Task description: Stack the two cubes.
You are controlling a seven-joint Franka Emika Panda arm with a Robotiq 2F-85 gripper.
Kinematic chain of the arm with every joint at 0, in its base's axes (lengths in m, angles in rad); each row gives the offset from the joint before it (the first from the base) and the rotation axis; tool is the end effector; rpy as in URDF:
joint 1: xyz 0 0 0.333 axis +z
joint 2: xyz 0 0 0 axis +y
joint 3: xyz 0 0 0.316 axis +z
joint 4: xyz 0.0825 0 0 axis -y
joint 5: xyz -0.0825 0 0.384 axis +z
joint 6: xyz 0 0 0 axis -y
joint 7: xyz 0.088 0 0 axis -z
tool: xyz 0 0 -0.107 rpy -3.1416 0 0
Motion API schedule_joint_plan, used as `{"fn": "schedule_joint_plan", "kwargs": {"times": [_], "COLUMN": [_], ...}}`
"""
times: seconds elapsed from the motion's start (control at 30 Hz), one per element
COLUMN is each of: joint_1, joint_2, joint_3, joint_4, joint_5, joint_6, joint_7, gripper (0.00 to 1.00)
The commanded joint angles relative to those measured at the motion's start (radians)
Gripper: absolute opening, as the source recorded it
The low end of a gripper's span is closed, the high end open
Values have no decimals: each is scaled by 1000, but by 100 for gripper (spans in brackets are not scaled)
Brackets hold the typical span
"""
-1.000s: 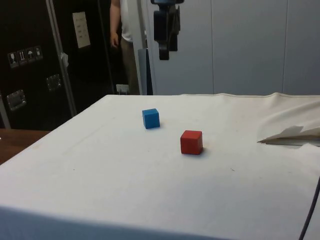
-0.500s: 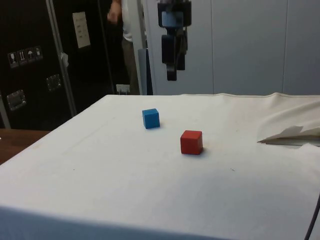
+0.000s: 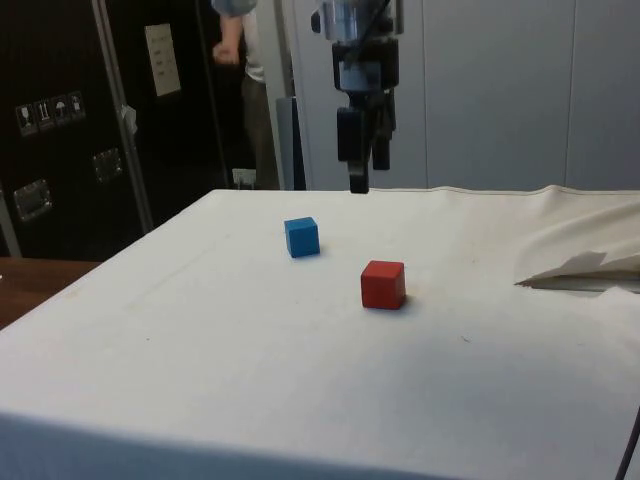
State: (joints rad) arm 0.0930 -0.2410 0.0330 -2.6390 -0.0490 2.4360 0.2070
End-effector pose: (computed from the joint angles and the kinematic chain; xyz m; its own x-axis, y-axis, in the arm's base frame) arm 0.4141 0.0519 0.3291 0.9980 -0.0443 0.0446 -0.0458 -0.9984 0.0326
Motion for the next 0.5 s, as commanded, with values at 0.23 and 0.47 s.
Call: {"fn": "schedule_joint_plan", "kwargs": {"times": [0.23, 0.47], "joint_1": [-2, -1], "joint_2": [24, 31], "joint_3": [-2, -3], "joint_4": [-6, -10], "joint_5": [-3, -1], "joint_6": [28, 37], "joint_7": [20, 19], "gripper": [100, 100]}}
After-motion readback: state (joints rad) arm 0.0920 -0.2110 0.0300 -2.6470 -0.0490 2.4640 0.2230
